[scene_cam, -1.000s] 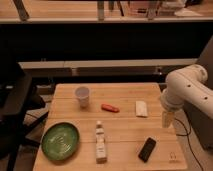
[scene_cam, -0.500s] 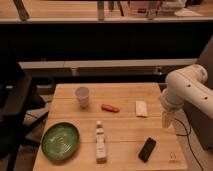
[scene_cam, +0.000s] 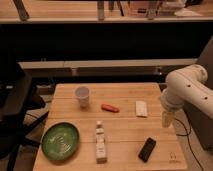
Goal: Push the eraser across the table
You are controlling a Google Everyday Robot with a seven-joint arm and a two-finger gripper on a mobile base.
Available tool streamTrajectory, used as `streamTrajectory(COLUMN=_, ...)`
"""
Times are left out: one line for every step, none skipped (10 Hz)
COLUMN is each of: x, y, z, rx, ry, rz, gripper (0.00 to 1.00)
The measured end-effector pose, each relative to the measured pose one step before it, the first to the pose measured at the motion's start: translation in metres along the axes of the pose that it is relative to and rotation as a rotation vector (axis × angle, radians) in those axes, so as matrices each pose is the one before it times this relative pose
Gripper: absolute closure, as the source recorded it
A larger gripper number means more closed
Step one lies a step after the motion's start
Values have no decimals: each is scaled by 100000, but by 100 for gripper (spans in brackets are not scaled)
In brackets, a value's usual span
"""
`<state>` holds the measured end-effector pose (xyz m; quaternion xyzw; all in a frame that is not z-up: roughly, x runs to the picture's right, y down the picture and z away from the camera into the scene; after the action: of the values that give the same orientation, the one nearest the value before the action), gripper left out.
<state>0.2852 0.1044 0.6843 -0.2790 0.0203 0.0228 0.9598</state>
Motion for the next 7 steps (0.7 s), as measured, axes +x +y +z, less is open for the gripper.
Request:
streamTrajectory(x=0, y=2, z=2, rx=-6, ry=-1, rz=4, gripper=20)
streamTrajectory(x=-1, y=-1, z=-2, rx=7, ry=5, rz=-7, gripper=20)
streamTrajectory(x=-2, y=2, z=3, rx=-5, ry=-4, rz=-3, gripper=20)
streamTrajectory(x=-102, y=263, z=282, rx=-385, ry=-109, rz=-248, gripper=20)
streamTrajectory(x=-254, y=455, z=446, rx=-453, ry=-161, rz=-388, gripper=20)
streamTrajectory(x=-421, y=1014, z=1341, rx=-767, ry=-151, rz=-733, gripper=20)
streamTrajectory(x=-261, y=515, z=603, rx=-538, ry=-189, rz=-387, gripper=20)
